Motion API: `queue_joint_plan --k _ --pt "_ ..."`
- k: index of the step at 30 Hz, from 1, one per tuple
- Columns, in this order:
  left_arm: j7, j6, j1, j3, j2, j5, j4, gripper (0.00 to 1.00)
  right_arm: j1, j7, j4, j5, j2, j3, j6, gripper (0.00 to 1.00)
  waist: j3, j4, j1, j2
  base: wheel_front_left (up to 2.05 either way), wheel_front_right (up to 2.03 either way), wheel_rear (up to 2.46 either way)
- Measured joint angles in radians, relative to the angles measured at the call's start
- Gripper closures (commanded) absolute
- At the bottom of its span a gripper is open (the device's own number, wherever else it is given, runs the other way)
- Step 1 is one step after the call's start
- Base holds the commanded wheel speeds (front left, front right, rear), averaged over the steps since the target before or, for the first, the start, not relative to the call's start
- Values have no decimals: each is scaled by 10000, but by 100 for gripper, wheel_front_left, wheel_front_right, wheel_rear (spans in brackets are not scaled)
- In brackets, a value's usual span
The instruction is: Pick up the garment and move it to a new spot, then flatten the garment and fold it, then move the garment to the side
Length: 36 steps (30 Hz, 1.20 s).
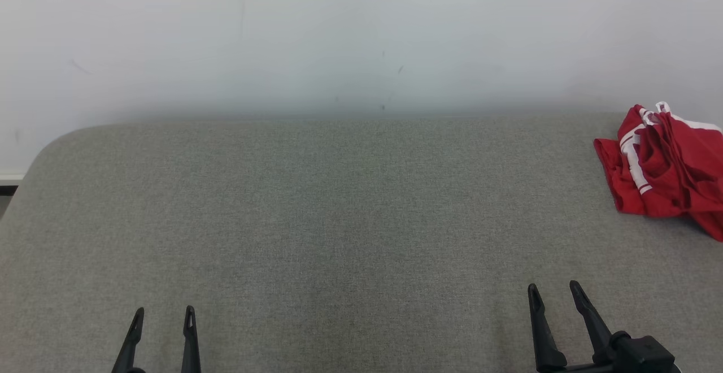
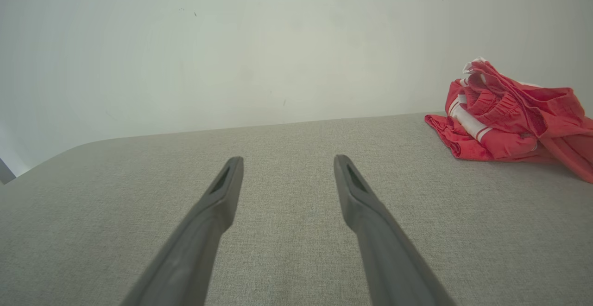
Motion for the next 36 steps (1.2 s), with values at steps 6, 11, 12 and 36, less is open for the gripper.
queue_joint_plan --k 6,11,12,36 --pt "0 -23 0 52 0 -2 35 0 -14 0 13 -2 10 27 0 0 33 -14 0 0 0 0 0" --pt "-2 -81 0 63 -17 -2 58 0 -16 0 35 -6 10 44 0 0 78 -31 0 0 0 0 0" --pt "0 -86 0 59 -23 -2 77 0 -16 0 38 -6 10 52 0 0 88 -31 0 0 0 0 0" --pt "663 -201 -46 222 -167 -2151 782 100 20 600 554 2034 86 -38 0 100 120 -50 0 0 0 0 0"
